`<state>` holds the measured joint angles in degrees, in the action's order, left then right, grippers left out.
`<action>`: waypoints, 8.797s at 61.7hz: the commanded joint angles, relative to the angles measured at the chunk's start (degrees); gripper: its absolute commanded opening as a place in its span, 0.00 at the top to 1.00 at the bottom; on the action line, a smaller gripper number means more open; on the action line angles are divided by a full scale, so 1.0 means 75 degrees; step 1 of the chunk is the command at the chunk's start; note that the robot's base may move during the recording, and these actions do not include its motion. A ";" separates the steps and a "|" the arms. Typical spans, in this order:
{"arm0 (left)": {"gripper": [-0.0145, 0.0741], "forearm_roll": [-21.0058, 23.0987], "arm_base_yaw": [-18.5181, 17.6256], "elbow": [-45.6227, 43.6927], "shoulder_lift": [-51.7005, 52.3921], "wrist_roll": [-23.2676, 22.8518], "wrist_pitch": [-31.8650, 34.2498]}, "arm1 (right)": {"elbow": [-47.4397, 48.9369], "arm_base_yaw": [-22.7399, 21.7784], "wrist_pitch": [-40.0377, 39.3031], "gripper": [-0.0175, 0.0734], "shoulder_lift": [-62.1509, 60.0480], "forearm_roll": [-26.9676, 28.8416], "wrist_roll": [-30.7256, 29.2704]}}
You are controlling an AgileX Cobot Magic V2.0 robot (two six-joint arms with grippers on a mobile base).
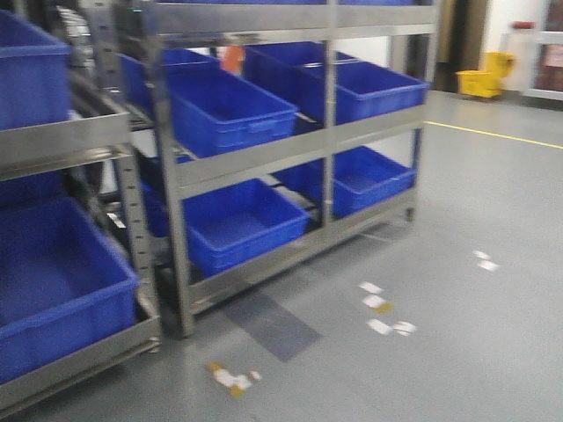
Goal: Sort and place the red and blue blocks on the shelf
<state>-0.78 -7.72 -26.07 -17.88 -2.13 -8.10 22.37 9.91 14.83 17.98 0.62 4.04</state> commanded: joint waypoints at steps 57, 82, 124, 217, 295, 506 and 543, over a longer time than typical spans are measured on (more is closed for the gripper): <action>0.70 0.0003 0.0001 -0.0216 -0.0062 -0.0002 0.0678 | 0.0216 -0.0044 -0.0668 0.39 0.0037 -0.0083 -0.0052; 0.70 0.0003 0.0001 -0.0216 -0.0062 -0.0002 0.0678 | 0.0216 -0.0044 -0.0668 0.39 0.0037 -0.0083 -0.0052; 0.70 0.0003 0.0001 -0.0216 -0.0062 -0.0002 0.0678 | 0.0216 -0.0044 -0.0668 0.39 0.0037 -0.0083 -0.0052; 0.70 0.0003 0.0001 -0.0216 -0.0062 -0.0016 0.0678 | 0.0216 -0.0044 -0.0727 0.39 0.0037 -0.0083 -0.0052; 0.69 0.0486 -0.0370 -0.0480 -0.1462 0.0135 0.0341 | 0.0845 0.0223 -0.0692 0.40 0.1404 -0.0020 -0.0052; 0.69 0.0682 -0.1288 -0.0305 -0.1461 0.0086 0.2060 | 0.1435 -0.0268 0.0031 0.75 0.0099 -0.0437 -0.0043; 0.70 0.0682 -0.1288 -0.0305 -0.1461 0.0086 0.2060 | 0.1435 -0.0268 0.0031 0.75 0.0099 -0.0437 -0.0043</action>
<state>4.27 -17.31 -26.62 -28.83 -0.76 2.31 31.39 8.39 19.82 18.25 -2.10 4.04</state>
